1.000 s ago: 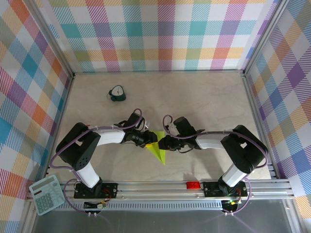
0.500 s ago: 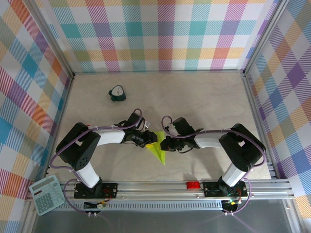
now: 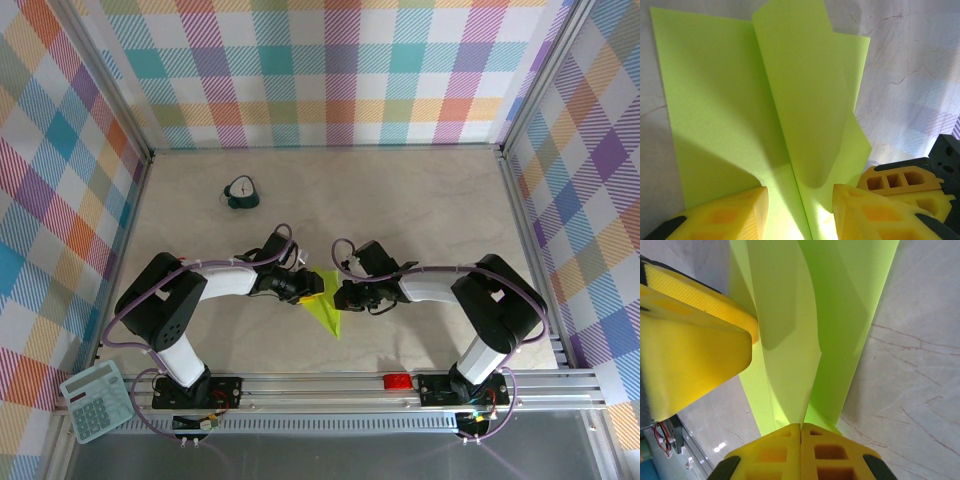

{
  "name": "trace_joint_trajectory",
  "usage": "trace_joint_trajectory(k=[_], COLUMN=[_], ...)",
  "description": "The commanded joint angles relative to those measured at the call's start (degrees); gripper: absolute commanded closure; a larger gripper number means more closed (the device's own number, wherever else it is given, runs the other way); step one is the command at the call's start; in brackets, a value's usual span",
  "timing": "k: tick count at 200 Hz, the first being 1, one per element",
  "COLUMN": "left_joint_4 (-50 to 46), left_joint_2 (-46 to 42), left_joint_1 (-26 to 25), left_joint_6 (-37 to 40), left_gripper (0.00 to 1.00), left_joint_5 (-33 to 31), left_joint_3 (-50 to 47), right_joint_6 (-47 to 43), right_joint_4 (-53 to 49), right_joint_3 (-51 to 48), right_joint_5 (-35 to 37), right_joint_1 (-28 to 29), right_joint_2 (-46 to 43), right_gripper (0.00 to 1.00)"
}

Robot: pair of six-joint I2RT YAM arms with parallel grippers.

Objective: Fold a paper plane with a square sheet of paper (fold left side to right side)

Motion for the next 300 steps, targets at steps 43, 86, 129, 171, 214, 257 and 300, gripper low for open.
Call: trace_joint_trajectory(k=[43,86,129,171,214,257,300], left_joint_4=[-4.12,-4.16,-4.16,-4.17,-3.81,-4.08,-6.62], left_joint_2=[1.27,1.26,1.27,1.18,0.06,-2.82,-5.26], left_joint_1=[-0.63,-0.63,-0.63,-0.63,-0.63,-0.63,-0.63], left_joint_6=[0.76,0.72,0.77,0.77,0.44,-0.23,0.6], left_gripper=[0.6,0.6,0.6,0.6,0.59,0.57,0.59], left_joint_5=[-2.58,-2.6,-2.6,-2.68,-2.69,-2.46,-3.44], left_joint_3=[0.42,0.43,0.42,0.35,0.47,1.99,3.64], right_joint_6=[-1.61,-1.86,-1.92,-1.92,-1.62,-1.07,-0.3], right_joint_4=[-3.39,-3.48,-3.76,-5.22,-7.99,-11.55,-13.19], right_joint_3=[1.8,2.0,2.25,2.44,2.64,3.33,3.73], right_joint_5=[1.53,1.7,1.81,3.05,5.12,8.06,9.7], right_joint_1=[0.19,0.18,0.27,0.36,0.79,1.67,2.16], right_joint_2=[0.77,1.36,2.57,3.78,4.89,6.83,7.98], right_gripper=[0.95,0.95,0.95,0.98,1.0,1.0,1.0])
